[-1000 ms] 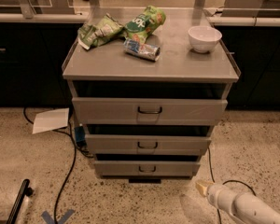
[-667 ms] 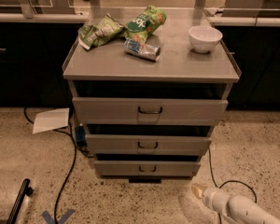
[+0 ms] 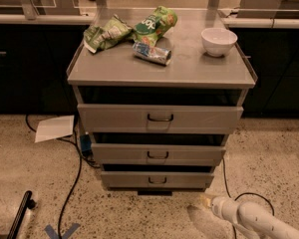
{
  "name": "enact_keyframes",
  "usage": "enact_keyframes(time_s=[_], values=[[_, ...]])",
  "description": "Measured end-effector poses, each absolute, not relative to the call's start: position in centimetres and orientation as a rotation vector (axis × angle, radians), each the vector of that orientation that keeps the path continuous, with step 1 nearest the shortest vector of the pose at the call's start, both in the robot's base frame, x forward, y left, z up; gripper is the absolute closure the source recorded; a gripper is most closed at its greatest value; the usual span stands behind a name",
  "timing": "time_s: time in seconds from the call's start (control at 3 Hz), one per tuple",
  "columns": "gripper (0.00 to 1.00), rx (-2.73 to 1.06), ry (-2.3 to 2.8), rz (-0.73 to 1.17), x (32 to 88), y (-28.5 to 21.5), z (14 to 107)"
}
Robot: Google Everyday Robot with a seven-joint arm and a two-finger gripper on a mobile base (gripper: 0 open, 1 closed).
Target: Open bottom drawer
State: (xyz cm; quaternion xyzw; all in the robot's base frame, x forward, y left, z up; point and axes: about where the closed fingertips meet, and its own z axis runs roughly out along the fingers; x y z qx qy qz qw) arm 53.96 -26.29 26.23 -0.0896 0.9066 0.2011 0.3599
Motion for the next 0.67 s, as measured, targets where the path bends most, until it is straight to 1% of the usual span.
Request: enact_keyframes(time_s=[0.33, 0.67], values=[[1.00, -0.192, 2.331, 0.523, 54.3, -26.4, 25.4], [1.00, -0.181, 2.247, 0.498, 57.0, -26.2, 24.3]])
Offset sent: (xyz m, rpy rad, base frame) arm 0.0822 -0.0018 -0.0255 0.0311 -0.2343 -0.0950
